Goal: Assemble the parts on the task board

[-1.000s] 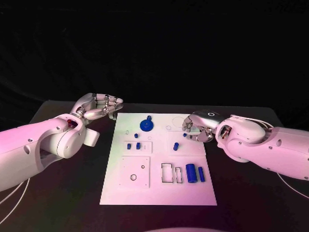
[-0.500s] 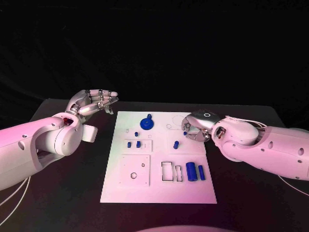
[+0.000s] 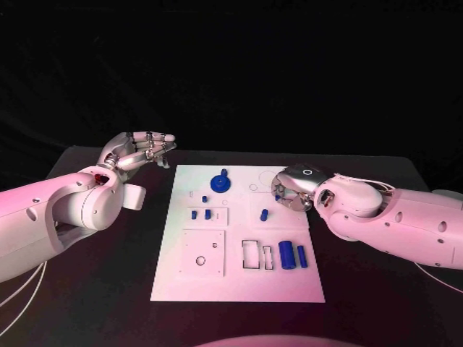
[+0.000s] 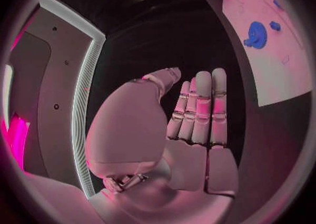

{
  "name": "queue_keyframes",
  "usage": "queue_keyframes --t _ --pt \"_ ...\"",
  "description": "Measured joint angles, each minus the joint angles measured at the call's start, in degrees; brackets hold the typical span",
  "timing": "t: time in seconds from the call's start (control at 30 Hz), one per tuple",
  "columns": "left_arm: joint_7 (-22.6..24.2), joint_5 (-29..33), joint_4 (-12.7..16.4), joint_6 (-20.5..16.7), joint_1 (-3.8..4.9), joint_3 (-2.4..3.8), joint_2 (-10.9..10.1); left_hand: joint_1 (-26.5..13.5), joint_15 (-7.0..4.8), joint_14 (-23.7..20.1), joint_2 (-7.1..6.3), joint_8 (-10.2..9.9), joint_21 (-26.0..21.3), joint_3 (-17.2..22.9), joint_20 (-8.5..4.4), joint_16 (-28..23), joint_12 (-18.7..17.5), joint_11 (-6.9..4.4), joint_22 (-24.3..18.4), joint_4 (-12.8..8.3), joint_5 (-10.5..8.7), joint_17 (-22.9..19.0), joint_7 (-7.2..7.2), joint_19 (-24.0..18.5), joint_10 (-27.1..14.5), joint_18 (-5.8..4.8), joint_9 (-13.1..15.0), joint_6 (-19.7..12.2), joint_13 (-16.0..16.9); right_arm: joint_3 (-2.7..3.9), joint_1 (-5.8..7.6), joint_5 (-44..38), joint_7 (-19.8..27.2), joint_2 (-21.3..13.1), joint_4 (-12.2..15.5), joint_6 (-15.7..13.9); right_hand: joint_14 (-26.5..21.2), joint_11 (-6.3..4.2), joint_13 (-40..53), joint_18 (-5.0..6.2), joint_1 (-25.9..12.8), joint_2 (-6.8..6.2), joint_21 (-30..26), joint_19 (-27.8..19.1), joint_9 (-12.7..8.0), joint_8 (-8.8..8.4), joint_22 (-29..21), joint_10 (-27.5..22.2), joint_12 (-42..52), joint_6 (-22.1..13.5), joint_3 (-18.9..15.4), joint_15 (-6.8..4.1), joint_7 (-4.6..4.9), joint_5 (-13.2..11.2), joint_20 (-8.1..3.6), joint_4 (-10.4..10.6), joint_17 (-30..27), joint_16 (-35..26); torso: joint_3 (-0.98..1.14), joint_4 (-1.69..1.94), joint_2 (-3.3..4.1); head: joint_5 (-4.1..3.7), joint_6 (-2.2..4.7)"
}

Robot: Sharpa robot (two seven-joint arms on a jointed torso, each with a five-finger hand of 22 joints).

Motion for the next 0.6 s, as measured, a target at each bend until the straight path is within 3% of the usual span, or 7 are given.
queue_keyframes --t 0.47,0.6 --pt "-0.14 0.50 -0.25 -0.04 0.01 0.00 0.01 0.22 0.00 0.00 -0.22 0.00 0.00 0.32 0.00 0.00 0.22 0.03 0.00 -0.32 0.00 -0.15 0.00 0.00 -0.03 0.00 -0.06 0.00 0.00 0.03 -0.16 0.10 -0.05 0.55 -0.40 -0.30 -0.01 -0.40 -0.44 -0.01 -0.95 1.19 1.30 0.82 0.61 0.68 -0.01 1.44 -0.06 0.79 2.77 -0.41 0.04 -0.33 -0.42 -2.78 -0.01 0.00 -0.04 -0.03 -0.04 -0.10 -0.20" --pt "-0.18 0.58 -0.26 -0.03 0.01 0.00 0.01 0.29 0.00 0.00 -0.29 0.00 0.00 0.47 0.00 0.00 0.22 0.21 0.00 -0.47 0.00 -0.18 0.00 0.00 -0.21 0.00 -0.06 0.00 -0.01 0.01 -0.20 0.15 -0.11 0.64 -0.41 -0.39 -0.09 -0.31 -0.73 -0.69 -1.23 1.48 2.20 1.02 0.98 1.12 0.04 2.37 -0.14 1.29 4.48 -0.75 -0.21 -0.47 -0.62 -4.51 -0.01 0.20 -0.08 0.02 -0.05 -0.14 -0.24"
